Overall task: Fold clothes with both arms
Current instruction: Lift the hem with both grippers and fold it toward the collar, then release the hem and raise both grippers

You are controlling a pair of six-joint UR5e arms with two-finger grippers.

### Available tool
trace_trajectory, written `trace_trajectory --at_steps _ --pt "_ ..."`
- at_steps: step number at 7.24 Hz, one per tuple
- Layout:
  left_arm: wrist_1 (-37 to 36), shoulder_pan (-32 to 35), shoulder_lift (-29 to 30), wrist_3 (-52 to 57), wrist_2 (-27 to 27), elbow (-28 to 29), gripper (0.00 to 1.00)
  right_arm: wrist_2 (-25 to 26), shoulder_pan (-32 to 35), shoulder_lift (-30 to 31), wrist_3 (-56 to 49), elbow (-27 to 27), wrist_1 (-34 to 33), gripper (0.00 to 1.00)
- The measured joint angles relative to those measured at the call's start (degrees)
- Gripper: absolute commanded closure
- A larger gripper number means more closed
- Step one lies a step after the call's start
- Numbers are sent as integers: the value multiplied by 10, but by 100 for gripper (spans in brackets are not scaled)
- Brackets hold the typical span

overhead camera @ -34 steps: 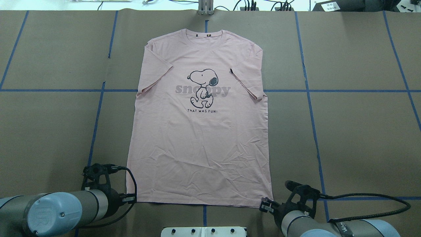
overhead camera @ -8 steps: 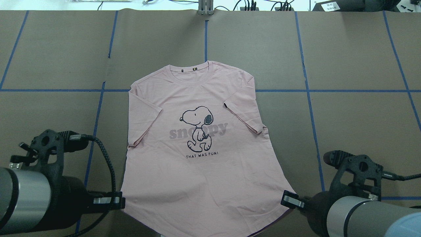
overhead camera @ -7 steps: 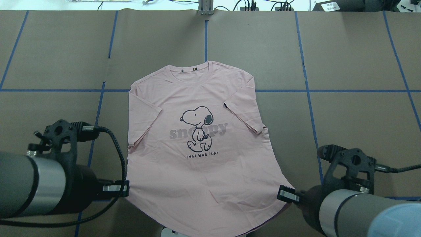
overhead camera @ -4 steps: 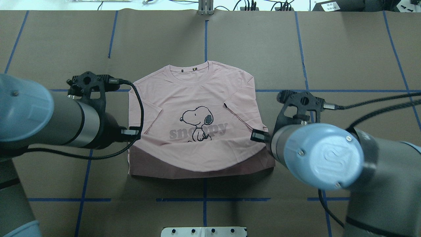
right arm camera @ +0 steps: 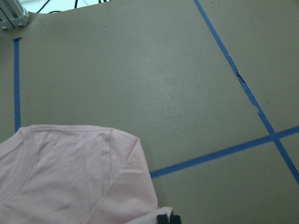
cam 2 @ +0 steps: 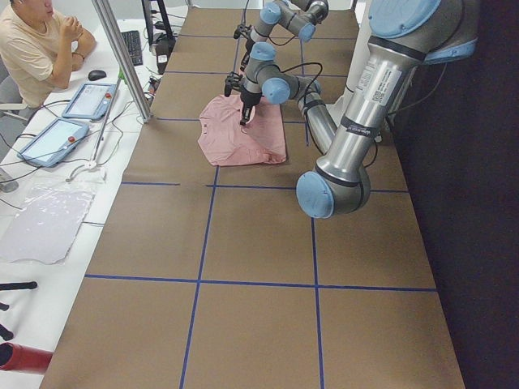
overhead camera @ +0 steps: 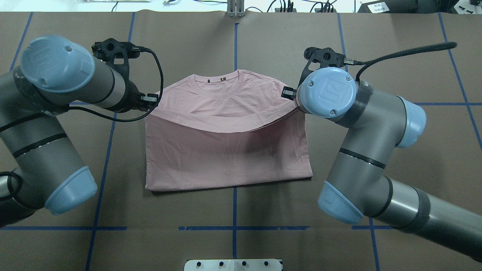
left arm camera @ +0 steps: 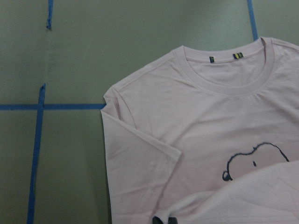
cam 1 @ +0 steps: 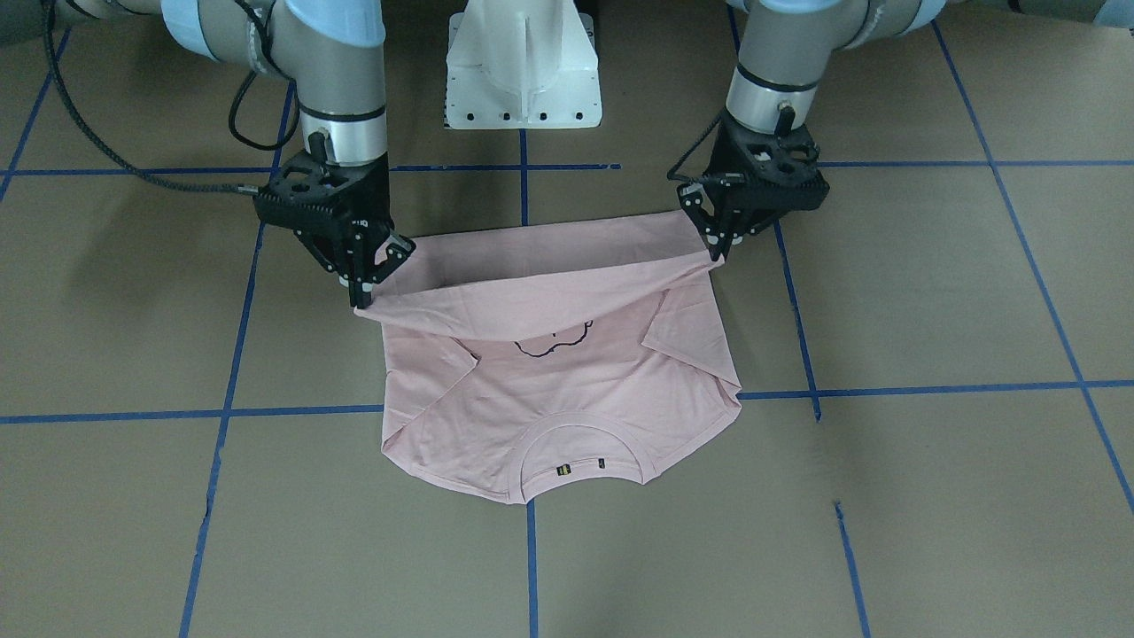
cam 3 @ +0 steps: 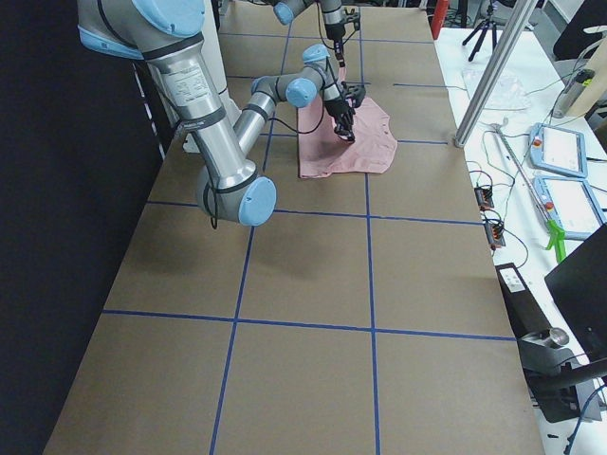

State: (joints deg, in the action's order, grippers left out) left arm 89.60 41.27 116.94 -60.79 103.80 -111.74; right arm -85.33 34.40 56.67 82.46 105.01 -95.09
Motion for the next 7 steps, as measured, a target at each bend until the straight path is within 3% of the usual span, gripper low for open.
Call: trace_trajectory --at_steps 3,4,5,7 --pt "118 28 27 34 -13 166 100 -1 30 -60 -11 -174 105 100" --pt "167 31 35 44 -21 229 1 -2 38 -83 -18 -246 150 1" --pt "205 35 40 65 -24 275 0 -5 46 -104 -43 -308 187 0" --pt "249 42 43 102 -24 307 0 -35 66 -121 -101 -359 219 0"
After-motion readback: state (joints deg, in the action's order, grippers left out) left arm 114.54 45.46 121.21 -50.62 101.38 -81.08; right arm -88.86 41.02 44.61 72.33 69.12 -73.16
